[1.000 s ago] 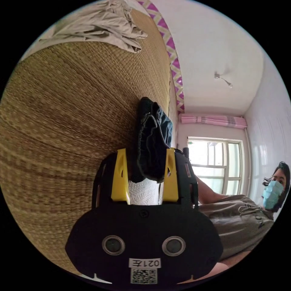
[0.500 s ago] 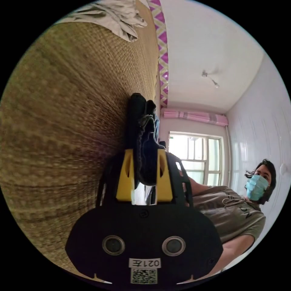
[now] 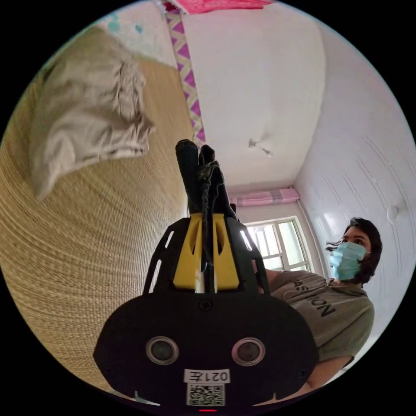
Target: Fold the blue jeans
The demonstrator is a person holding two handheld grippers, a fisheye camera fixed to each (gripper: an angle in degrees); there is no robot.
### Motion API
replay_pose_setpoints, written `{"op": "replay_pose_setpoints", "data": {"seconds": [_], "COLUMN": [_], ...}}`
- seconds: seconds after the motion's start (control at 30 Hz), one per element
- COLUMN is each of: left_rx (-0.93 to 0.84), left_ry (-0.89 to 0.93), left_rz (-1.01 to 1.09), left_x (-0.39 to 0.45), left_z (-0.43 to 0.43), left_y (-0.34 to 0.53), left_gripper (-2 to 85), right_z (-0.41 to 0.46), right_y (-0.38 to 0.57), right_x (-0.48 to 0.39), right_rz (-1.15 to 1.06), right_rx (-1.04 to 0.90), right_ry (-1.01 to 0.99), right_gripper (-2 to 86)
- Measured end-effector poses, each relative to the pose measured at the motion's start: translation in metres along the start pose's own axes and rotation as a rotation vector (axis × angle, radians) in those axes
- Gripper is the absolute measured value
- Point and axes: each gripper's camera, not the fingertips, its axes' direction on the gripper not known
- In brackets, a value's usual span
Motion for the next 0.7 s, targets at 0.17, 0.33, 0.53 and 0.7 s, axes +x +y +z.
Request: {"op": "replay_pose_setpoints", "data": {"seconds": [0.17, 0.33, 0.53, 0.7], "left_rx": [0.248, 0.378, 0.386, 0.231], "left_ry": [-0.172, -0.341, -0.273, -0.202], "left_rz": [0.047, -0.253, -0.286, -0.227], "left_x": [0.049, -0.019, -0.016, 0.055], "left_z": [-0.108, -0.176, -0.231, -0.220], "left_y": [-0.088, -0.101, -0.043, -0.016], "left_gripper": [3.6, 6.2, 4.4, 0.6], "right_z": [0.060, 0.080, 0.058, -0.012], "right_y": [-0.118, -0.136, 0.006, 0.204], "right_x": [-0.023, -0.006, 0.030, 0.035], "right_rz": [-0.059, -0.015, 0.001, 0.095], "right_rx": [0.017, 0.024, -0.130, -0.083], "right_ry": [0.003, 0.078, 0.030, 0.207], "right_gripper": [6.8, 7.8, 4.3, 1.0]}}
